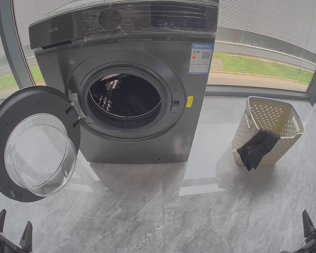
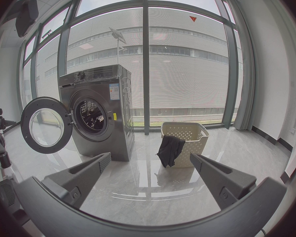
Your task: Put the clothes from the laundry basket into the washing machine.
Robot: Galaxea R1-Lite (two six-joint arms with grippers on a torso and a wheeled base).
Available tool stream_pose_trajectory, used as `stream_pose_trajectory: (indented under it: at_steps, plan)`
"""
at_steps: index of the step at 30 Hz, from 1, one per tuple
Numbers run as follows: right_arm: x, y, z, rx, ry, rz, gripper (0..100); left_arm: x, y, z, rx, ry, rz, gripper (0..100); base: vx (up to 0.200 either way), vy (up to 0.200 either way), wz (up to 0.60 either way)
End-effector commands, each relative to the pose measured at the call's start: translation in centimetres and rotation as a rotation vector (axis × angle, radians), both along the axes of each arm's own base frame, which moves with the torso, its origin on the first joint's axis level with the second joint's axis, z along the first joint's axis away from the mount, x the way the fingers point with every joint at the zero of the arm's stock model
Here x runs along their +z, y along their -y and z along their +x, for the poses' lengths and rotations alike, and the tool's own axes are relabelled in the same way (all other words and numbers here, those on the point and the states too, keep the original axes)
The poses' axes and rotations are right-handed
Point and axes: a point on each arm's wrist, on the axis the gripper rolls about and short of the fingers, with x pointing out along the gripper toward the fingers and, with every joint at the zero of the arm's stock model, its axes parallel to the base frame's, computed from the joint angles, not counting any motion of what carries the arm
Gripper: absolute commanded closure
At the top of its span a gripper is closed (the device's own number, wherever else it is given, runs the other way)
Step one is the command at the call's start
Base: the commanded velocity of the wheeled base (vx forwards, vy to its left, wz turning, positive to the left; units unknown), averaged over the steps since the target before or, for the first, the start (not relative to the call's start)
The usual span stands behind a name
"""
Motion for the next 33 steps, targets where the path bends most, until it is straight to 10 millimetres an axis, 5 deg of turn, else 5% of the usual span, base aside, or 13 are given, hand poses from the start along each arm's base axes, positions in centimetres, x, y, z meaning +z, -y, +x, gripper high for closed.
stream_pose_trajectory:
  at_steps: [1, 13, 33]
  plan:
    - [-0.51, 0.00, 0.03, 0.000, -0.004, -0.001, 0, -0.46, 0.00, 0.02, 0.000, -0.003, -0.001, 0, 0.000, -0.200, 0.00]
    - [-0.51, 0.00, 0.03, 0.000, -0.004, -0.001, 0, -0.46, 0.00, 0.02, -0.001, -0.003, 0.000, 0, 0.000, -0.200, 0.00]
    - [-0.51, 0.00, 0.03, 0.000, -0.004, -0.001, 0, -0.46, 0.00, 0.02, 0.000, -0.003, 0.007, 0, 0.000, -0.020, 0.00]
